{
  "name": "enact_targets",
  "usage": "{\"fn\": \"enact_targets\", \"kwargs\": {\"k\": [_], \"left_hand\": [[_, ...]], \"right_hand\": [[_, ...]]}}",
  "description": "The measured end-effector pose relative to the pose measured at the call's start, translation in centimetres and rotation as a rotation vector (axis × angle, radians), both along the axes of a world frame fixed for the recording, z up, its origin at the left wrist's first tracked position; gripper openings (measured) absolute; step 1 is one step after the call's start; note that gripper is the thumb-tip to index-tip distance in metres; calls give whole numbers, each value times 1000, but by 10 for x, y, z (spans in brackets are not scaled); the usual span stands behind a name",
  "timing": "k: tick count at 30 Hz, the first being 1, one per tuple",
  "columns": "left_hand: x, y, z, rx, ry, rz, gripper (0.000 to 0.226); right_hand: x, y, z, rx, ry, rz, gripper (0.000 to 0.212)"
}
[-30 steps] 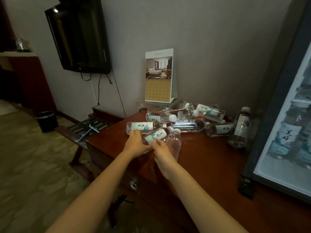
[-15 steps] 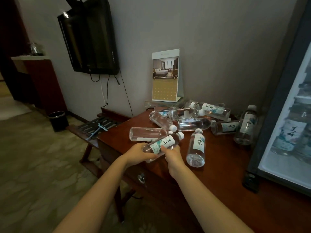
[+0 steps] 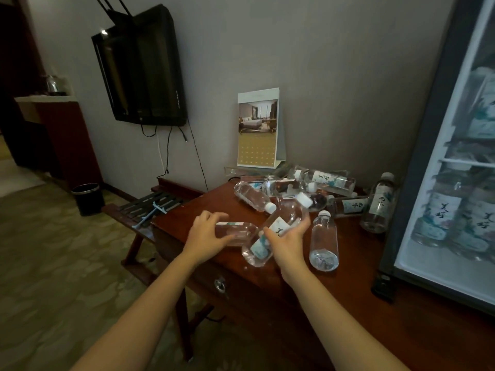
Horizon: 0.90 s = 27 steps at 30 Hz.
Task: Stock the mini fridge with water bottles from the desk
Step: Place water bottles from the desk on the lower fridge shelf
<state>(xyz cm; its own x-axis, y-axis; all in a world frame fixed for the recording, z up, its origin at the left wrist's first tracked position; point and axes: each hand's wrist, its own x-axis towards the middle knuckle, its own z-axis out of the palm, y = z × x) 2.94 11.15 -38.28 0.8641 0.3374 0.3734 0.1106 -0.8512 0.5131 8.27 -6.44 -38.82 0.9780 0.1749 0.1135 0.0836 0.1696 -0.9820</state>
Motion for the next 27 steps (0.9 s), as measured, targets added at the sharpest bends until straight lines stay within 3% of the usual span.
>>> {"fn": "enact_targets", "kwargs": {"k": [2,4,10,14,18,23,27], "left_hand": [[4,4,-1,207,224,9,73],[9,3,-7,298,366,24,78],[15,-7,-16,297,211,128,74],[20,-36,-20,9,-50,263,71],[39,-72,-11,-372,-117,417,74],[53,-94,-14,-491,-173,497,77],[61,-107,-17,-863,-340,467,79]], "right_hand": [[6,-13,6,-198,-131,-39,108],[7,-25,9,-373,-209,-51,110],[12,-48,4,-521,-252,-20,93],[11,-48,-1,-558,-244,-36,82],[11,-50,-1,-542,-266,-43,79],[9,-56,-2,-551,-293,-48,79],[7,-59,-2,-566,-303,-60,79]]}}
